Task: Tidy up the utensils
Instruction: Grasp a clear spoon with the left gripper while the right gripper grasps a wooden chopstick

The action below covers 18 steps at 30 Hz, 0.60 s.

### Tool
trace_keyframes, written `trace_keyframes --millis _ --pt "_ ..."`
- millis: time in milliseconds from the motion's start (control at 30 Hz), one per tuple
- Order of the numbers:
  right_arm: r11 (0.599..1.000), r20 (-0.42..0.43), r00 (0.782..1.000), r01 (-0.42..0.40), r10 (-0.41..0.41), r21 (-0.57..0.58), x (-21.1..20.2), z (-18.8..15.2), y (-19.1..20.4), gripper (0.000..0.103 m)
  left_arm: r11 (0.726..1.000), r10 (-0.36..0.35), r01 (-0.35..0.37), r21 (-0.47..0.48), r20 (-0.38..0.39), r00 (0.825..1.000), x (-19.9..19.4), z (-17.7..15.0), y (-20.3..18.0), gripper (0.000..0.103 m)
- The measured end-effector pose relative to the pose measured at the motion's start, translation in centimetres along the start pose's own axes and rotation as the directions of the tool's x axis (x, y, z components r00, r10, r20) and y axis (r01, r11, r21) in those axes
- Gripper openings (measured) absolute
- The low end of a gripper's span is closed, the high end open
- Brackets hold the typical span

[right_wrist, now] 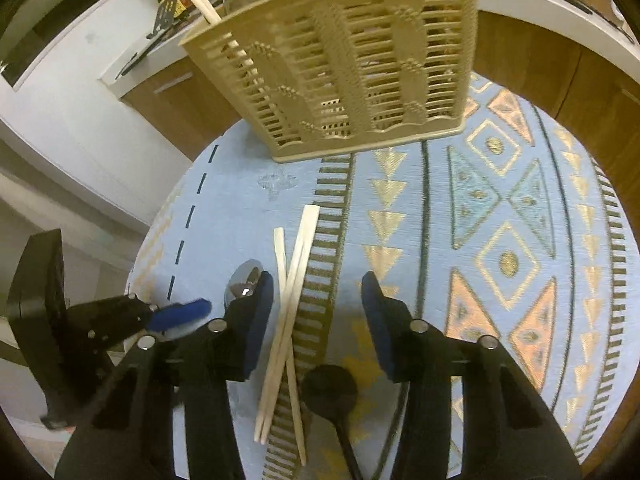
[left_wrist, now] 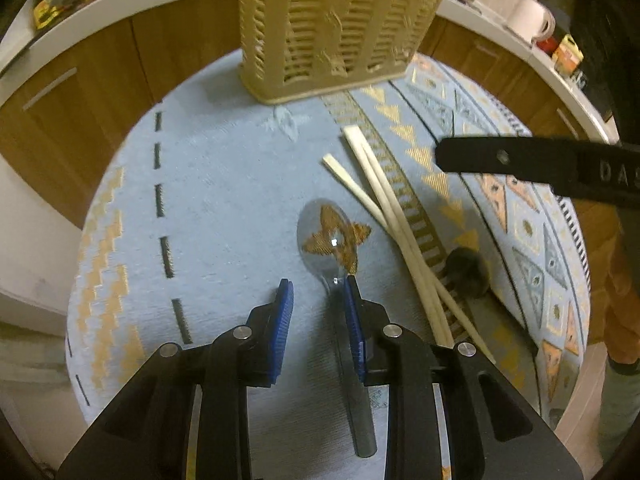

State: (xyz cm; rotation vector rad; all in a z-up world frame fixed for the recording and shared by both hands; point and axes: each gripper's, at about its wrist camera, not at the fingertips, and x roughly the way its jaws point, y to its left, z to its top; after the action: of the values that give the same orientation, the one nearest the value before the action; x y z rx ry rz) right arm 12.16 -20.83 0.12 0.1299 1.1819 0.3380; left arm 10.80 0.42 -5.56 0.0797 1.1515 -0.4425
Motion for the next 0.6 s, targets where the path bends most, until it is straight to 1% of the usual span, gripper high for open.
trace_keyframes --millis 33,133,200,367,433,500,600 --pt "1.000 -0.006 1.000 0.005 -0.005 -0.003 0.4 0.1 0.2 0.037 1.000 0.007 -0.008 0.006 0.004 1.000 -0.1 0.0 -0.2 0.024" --pt "1.000 -0.029 1.000 0.013 -0.013 -0.004 1.6 0.6 0.7 0.037 0.999 0.026 -0.026 0.024 -0.005 1.000 0.2 0.4 -1.0 0.023" --pt "1.000 -0.043 0.999 0.020 -0.020 -0.003 2.5 1.0 1.0 0.034 0.999 0.033 -0.033 0.034 -0.008 0.999 0.3 0.6 -1.4 0.022" --pt "1.000 -0.057 0.998 0.020 -0.019 0.020 4.1 1.6 1.2 0.031 0.996 0.073 -0.073 0.050 0.005 0.997 0.5 0.8 -2.3 0.021" --pt "1.000 -0.059 0.998 0.021 -0.020 0.023 4.3 1.6 1.2 0.026 0.994 0.090 -0.091 0.057 0.017 0.996 0.6 0.7 -2.8 0.020" --pt "0.999 -0.062 0.998 0.034 -0.033 0.017 4.9 1.6 1.5 0.023 0.992 0.107 -0.108 0.058 0.027 0.994 0.6 0.6 -3.0 0.016" --pt "0.999 -0.067 0.997 0.046 -0.046 0.006 5.5 1.3 1.8 0.017 0.993 0.109 -0.110 0.044 0.034 0.993 0.4 0.5 -3.0 0.012"
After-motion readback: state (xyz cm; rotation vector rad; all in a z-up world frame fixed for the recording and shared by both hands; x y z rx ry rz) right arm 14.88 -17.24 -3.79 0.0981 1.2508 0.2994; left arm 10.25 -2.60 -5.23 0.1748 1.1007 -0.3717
